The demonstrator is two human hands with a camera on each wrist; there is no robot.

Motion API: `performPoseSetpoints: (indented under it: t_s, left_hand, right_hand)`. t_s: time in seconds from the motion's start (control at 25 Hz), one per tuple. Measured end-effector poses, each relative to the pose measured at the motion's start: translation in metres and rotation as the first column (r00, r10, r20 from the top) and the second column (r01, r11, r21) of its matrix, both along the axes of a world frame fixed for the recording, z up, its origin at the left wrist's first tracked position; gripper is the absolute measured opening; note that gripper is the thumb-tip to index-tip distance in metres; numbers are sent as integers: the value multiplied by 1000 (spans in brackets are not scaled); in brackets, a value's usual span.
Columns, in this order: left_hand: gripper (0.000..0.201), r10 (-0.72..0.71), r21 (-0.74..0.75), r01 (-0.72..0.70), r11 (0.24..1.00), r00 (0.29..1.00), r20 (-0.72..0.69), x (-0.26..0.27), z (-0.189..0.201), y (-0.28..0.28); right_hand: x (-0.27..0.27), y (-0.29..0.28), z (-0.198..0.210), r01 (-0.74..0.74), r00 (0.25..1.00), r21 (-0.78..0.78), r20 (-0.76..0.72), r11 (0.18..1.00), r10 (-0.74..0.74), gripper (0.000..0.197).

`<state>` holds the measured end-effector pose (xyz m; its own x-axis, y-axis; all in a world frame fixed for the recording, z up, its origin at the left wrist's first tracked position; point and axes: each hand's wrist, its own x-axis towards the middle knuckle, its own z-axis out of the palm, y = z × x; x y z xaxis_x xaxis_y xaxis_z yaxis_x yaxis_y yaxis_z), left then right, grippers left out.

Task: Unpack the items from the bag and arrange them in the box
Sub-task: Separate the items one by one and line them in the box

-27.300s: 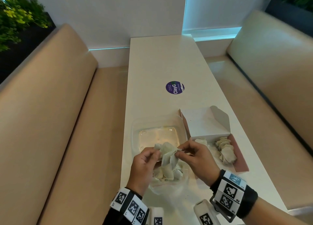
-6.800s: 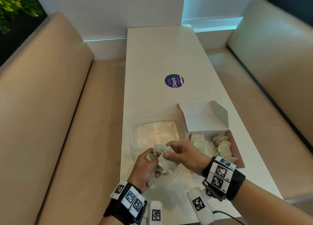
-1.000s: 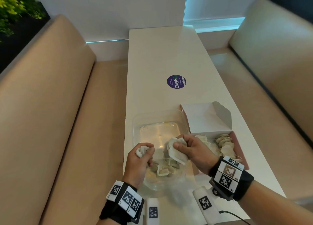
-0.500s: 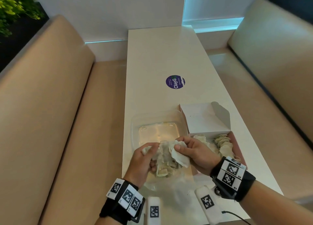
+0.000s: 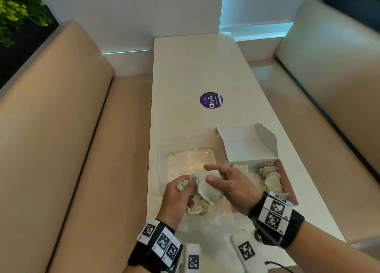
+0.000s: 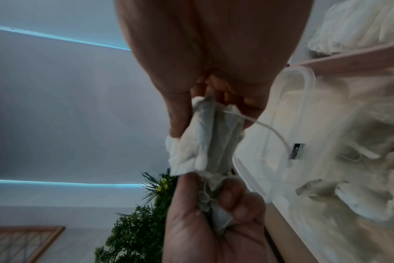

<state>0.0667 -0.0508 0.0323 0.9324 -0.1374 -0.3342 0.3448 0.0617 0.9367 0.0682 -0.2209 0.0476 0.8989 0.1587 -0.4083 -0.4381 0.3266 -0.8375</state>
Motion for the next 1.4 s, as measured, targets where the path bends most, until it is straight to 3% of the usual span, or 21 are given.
performPoseSetpoints:
  t_s: [0.16,0.28,0.36,0.48,0.56,0.68,0.8,0.92,1.08,1.28,1.4]
  left_hand:
    - [20,-39,-107,33,994,998,-48,-5,0,-3]
    - [15,0,-339,-78,938,975,-223,-3,4,3]
    - [29,32,-437,-176,882,947,-318,0,5,9]
    - [29,81,-435,-233,870,937,-341,4,2,17]
    - [25,85,-407,-212,889,948,-308,3,2,17]
    - [17,75,-344,-146,927,974,-212,2,5,12]
    - [11,103,-229,-129,965,987,-120,3,2,5]
    - [5,82,-188,-97,977,993,-86,3,1,2]
    - [22,29,-283,-74,956,987,-161,3,2,5]
    - [25,40,-446,-247,861,905,-424,9,2,17]
    - [34,17,-426,-202,882,917,-400,12,0,23]
  right_hand:
    - [1,4,-11,-21,999,-28,-42,999,20,49]
    - [2,-6,-7,19,1000,-98,-1,995,-19,44]
    - [7,-13,-1,62,996,-135,71,989,-53,48]
    - [9,-22,10,67,990,-88,127,994,-55,38]
    - [6,-20,14,-22,991,-120,132,993,38,30]
    - [-1,-8,8,-132,989,-79,50,988,136,39]
    - [-7,6,-1,-129,991,42,-24,991,130,41]
    - [-4,11,-5,-92,996,-40,-19,995,91,38]
    - [4,9,-7,-62,998,-169,-4,984,62,33]
    - [16,-12,7,-82,991,-333,76,940,113,28]
    - [20,-26,24,-129,977,-345,115,930,179,15]
